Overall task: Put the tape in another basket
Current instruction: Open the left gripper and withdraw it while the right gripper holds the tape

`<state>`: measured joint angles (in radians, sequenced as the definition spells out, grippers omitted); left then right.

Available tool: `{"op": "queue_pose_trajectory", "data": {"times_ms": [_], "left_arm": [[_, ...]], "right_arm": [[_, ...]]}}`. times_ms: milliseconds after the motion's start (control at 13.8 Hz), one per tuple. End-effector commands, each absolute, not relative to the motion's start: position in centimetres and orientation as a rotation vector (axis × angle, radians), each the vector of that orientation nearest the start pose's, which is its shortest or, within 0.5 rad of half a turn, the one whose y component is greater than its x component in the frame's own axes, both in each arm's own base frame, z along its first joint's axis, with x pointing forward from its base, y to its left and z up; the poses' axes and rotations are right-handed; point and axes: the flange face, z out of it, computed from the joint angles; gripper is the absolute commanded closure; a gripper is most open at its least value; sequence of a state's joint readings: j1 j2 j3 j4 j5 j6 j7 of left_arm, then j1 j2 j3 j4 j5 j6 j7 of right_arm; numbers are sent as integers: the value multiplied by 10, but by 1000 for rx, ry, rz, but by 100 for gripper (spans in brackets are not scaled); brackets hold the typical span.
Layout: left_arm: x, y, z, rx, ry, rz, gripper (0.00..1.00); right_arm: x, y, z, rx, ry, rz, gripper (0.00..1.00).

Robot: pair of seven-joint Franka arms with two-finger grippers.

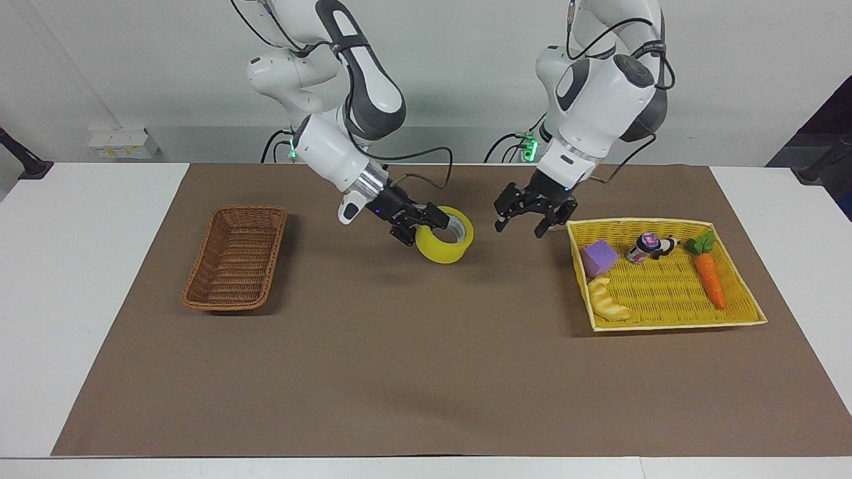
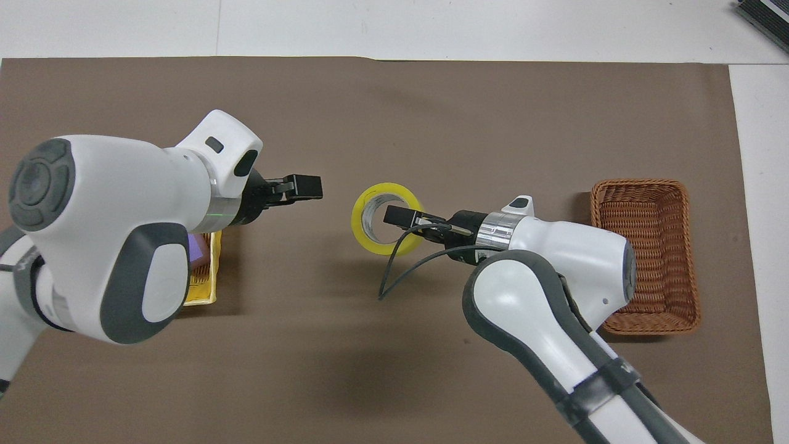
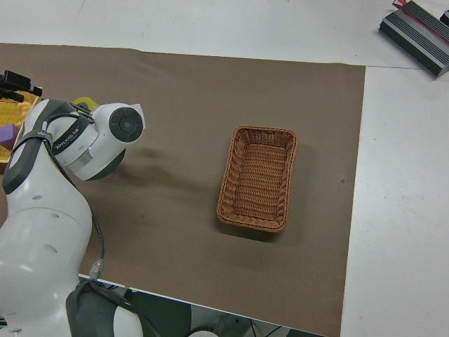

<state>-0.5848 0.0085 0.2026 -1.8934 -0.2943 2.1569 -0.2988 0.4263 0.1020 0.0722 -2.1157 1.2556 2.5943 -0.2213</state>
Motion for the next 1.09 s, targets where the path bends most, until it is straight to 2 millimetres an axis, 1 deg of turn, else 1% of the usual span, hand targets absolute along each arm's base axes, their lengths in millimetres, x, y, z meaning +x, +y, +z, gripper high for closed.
{"op": "queue_pose_trajectory", "data": {"times_ms": [0,72,145,289,434,506,651,796,868,940,1013], "left_arm": [[549,-201,536,-3372,-22,-295,0],[554,-189,542,-3338,-1,-329,0],[559,-175,548,-3315,-2,-345,0],[567,-144,565,-3253,64,-357,0],[575,-108,586,-3182,174,-382,0],[576,-92,600,-3171,192,-375,0],[576,-59,623,-3152,240,-342,0],[574,-24,646,-3111,255,-337,0],[569,-11,660,-3082,281,-310,0],[566,-6,674,-3049,330,-300,0],[562,5,681,-3041,334,-270,0]], "right_arm": [[530,251,404,-2223,344,-249,100],[532,247,406,-2219,339,-238,100],[533,243,406,-2222,332,-232,100],[537,233,408,-2228,335,-236,100],[541,228,413,-2222,327,-202,100],[546,222,419,-2238,325,-186,100],[556,214,433,-2299,321,-126,100],[566,199,451,-2357,317,-61,100],[570,191,459,-2390,327,-34,100],[574,183,467,-2423,333,-24,100],[575,177,471,-2470,324,-13,100]]}}
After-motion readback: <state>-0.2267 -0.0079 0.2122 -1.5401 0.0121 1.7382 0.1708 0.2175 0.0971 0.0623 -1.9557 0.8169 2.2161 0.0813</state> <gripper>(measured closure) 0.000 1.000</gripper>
